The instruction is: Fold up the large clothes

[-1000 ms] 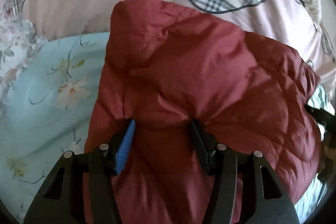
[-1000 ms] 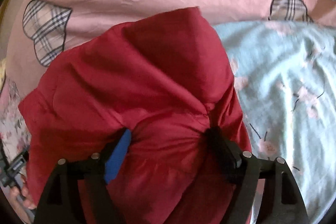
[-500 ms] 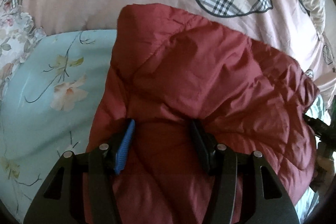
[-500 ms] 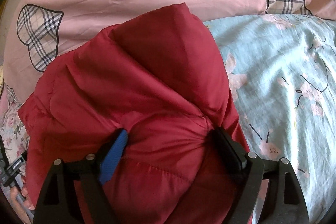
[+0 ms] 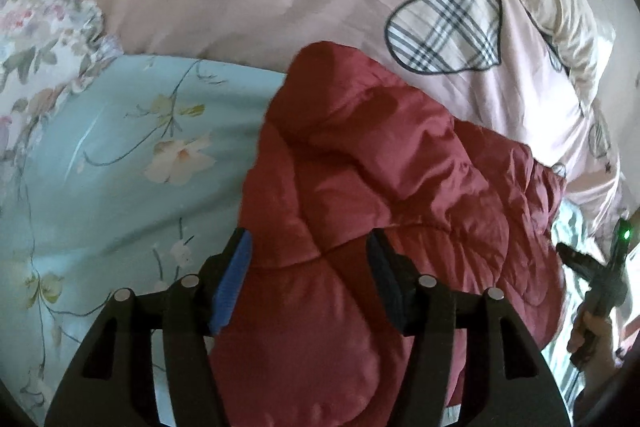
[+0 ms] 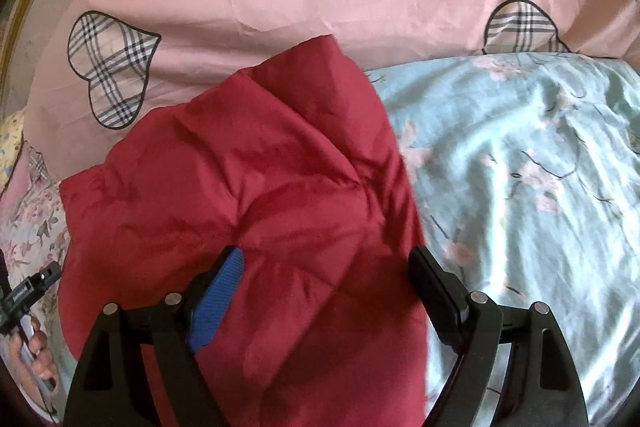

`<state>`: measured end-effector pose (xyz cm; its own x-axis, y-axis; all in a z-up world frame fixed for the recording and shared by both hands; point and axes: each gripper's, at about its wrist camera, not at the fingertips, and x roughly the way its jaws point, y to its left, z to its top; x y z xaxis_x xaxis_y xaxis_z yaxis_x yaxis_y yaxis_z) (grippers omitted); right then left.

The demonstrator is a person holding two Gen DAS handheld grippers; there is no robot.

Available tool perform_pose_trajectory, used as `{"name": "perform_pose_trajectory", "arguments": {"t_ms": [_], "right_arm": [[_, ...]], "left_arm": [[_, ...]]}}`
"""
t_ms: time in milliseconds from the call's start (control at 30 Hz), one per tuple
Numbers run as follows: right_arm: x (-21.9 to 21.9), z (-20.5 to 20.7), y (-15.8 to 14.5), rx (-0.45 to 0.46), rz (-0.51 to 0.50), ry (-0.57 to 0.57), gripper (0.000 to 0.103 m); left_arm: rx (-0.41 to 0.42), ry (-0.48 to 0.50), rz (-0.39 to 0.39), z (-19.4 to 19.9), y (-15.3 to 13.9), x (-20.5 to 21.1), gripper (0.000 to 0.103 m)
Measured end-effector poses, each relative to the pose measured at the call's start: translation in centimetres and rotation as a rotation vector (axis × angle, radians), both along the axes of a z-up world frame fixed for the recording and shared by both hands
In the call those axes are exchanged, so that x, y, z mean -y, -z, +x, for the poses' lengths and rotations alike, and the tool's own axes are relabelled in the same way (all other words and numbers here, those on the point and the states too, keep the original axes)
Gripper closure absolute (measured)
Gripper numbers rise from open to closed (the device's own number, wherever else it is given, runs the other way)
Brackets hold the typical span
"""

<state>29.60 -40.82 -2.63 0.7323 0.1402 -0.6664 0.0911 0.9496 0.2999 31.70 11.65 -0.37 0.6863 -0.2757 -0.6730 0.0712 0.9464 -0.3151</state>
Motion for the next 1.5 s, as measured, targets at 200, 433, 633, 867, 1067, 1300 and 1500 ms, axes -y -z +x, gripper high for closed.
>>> {"name": "perform_pose_trajectory", "arguments": {"t_ms": [200,433,633,867,1067,1300,1500], "right_arm": [[2.4,-1.4,0.9,-0.018,0.031,0.047,0.016],[5.0,-1.7,3.2,-0.051,0.213,0.039,0.016],[5.8,-1.0,4.8,-0.067,0.346,0.0,0.015],[4.8,0.3,5.7,-0.092,0.392,-0.048,0.009],[3.0,1.7,6.0,-0.118,0.433,-0.113,0.01],[1.4,1.5,5.2,-0.123,0.408,-0.143,0.047],[1.2,0.4,3.5,-0.113,0.416,-0.15,0.065]], "left_arm": [[-0.038,-0.025,-0.091,-0.1,1.6,-2.5,0.044],[-0.081,-0.003,-0.265,0.5,3.6,-4.2,0.032],[-0.14,0.008,-0.334,1.5,5.1,-4.1,0.026],[-0.171,0.033,-0.368,2.5,6.0,-2.9,0.017],[-0.201,0.064,-0.389,3.5,6.7,-0.9,0.016],[-0.151,0.125,-0.322,2.7,5.2,0.7,0.051],[-0.117,0.15,-0.314,1.0,3.2,0.7,0.064]]}}
